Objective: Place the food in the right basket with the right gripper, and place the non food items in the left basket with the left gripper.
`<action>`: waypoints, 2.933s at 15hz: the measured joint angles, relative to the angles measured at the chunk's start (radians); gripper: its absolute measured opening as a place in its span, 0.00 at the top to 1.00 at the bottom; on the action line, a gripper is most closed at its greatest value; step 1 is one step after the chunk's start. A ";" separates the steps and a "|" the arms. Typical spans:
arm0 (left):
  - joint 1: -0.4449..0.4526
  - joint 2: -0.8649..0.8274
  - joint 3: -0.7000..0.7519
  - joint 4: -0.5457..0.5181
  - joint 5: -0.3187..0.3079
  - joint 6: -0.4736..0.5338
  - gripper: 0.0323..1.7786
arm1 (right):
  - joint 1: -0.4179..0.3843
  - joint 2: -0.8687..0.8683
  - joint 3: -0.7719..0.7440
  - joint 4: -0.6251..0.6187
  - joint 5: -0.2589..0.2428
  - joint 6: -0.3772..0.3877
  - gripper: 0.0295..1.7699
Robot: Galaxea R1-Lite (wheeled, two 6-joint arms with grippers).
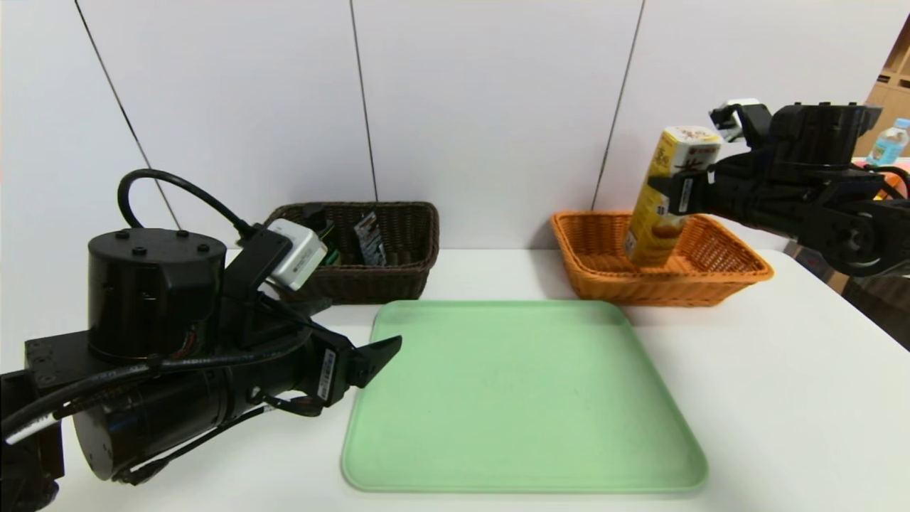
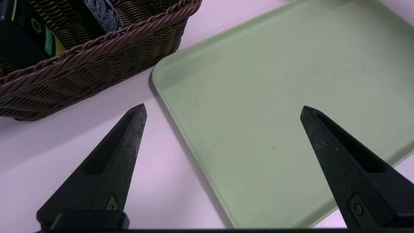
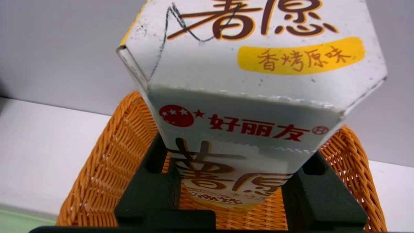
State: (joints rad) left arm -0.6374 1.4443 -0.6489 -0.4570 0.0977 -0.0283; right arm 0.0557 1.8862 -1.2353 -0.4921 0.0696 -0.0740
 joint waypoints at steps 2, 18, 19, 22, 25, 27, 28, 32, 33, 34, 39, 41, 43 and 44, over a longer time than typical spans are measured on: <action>0.001 0.004 0.000 0.000 0.000 0.003 0.05 | -0.002 0.016 0.002 0.000 -0.001 0.001 0.54; 0.003 0.015 -0.011 0.000 -0.001 0.003 0.05 | -0.016 0.030 0.002 -0.001 0.004 0.007 0.25; 0.003 0.015 -0.011 0.000 0.000 0.003 0.05 | -0.016 0.027 0.002 0.000 0.005 0.008 0.22; 0.005 0.014 -0.015 0.000 0.004 0.002 0.05 | -0.016 -0.009 0.017 0.009 0.014 0.030 0.16; 0.019 -0.006 -0.017 0.000 0.002 0.003 0.05 | -0.022 -0.065 0.047 0.033 0.022 0.040 0.12; 0.030 -0.031 -0.020 0.001 0.002 0.006 0.05 | -0.035 -0.114 0.072 0.080 0.030 0.041 0.10; 0.037 -0.044 -0.022 0.001 0.001 0.008 0.05 | -0.039 -0.137 0.088 0.092 0.033 0.041 0.09; 0.079 -0.109 -0.031 0.009 0.004 0.010 0.05 | -0.047 -0.272 0.165 0.141 0.045 0.041 0.07; 0.096 -0.128 -0.030 0.010 0.006 0.012 0.05 | -0.047 -0.309 0.181 0.164 0.044 0.041 0.07; 0.111 -0.147 -0.028 0.012 0.007 0.015 0.05 | -0.047 -0.348 0.197 0.184 0.044 0.041 0.06; 0.156 -0.250 0.025 0.022 0.024 0.035 0.05 | -0.050 -0.552 0.343 0.238 0.034 0.035 0.05; 0.168 -0.290 0.065 0.019 0.057 0.057 0.05 | -0.049 -0.638 0.404 0.255 0.031 0.023 0.04; 0.181 -0.333 0.109 0.016 0.067 0.063 0.05 | -0.049 -0.731 0.446 0.310 0.030 0.012 0.04; 0.197 -0.353 0.128 0.015 0.066 0.067 0.05 | -0.050 -0.784 0.459 0.356 0.029 0.009 0.04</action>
State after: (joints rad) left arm -0.4402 1.0915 -0.5209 -0.4421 0.1638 0.0389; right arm 0.0062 1.1017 -0.7760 -0.1360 0.0989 -0.0649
